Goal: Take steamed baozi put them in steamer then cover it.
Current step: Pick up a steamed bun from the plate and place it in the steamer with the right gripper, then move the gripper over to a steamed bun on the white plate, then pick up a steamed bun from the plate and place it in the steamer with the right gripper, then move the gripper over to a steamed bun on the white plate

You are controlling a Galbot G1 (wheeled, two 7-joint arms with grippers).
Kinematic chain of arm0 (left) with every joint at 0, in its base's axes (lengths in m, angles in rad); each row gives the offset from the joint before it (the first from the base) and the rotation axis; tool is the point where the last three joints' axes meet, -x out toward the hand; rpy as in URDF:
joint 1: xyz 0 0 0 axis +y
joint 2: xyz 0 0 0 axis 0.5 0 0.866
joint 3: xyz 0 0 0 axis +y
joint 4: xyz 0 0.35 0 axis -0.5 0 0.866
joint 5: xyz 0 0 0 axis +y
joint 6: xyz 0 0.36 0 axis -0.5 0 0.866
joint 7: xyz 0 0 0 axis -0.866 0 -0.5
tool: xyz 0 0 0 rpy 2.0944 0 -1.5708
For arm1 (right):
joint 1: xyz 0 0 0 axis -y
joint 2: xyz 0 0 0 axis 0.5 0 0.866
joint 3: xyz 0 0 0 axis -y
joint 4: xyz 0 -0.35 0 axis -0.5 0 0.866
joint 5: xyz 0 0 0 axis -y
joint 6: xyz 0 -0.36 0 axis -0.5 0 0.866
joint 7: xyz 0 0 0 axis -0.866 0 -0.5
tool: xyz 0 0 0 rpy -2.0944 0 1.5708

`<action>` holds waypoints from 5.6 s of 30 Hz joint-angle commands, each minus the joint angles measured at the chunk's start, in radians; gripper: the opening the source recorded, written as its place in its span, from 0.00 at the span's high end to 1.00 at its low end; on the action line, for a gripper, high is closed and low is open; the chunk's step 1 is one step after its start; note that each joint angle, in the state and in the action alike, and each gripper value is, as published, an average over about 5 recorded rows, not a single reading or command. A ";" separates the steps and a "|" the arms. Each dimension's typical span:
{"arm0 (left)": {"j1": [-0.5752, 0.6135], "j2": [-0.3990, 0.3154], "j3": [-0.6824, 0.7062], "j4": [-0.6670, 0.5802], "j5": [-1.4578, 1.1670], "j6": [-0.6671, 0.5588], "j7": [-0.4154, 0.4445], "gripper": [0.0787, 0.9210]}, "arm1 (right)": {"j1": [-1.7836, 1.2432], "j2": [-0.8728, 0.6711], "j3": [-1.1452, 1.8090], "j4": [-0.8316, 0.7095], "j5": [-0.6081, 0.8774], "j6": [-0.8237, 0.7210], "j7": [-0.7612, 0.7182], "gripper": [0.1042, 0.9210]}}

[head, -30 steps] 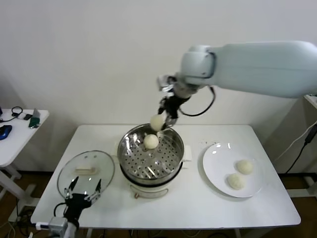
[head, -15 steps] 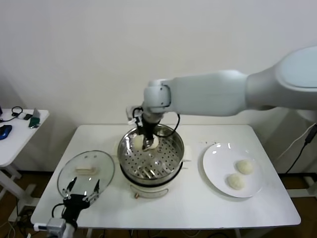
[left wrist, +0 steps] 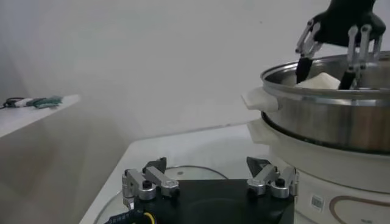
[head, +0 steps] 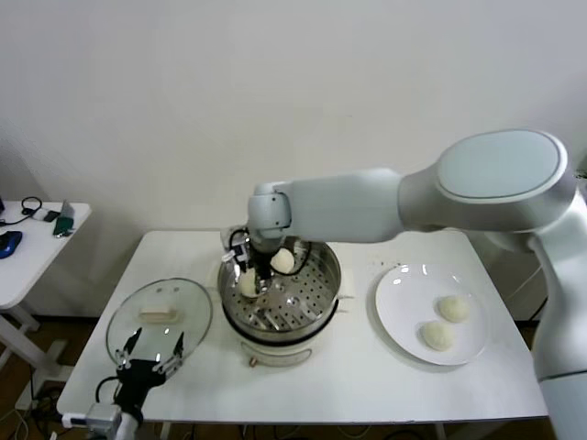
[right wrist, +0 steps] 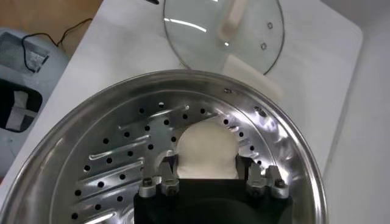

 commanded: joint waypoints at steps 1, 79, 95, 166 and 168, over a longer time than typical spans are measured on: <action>0.000 0.001 0.001 0.001 0.000 -0.001 -0.001 0.12 | -0.044 0.013 0.012 -0.021 -0.017 -0.003 0.030 0.17; -0.014 -0.054 0.013 -0.002 0.061 0.016 0.002 0.12 | -0.325 -0.883 0.095 0.107 -0.598 0.162 -0.141 0.16; 0.000 -0.047 0.002 -0.011 0.059 0.012 0.000 0.12 | 0.066 -0.828 -0.070 0.138 -0.600 0.392 -0.261 0.33; 0.015 -0.033 -0.015 -0.033 0.050 0.008 0.002 0.12 | 0.198 -0.304 0.057 0.302 -0.702 0.787 -0.228 0.12; 0.014 -0.033 -0.015 -0.034 0.050 0.008 0.002 0.12 | 0.271 -0.354 0.003 0.283 -0.583 0.768 -0.285 0.12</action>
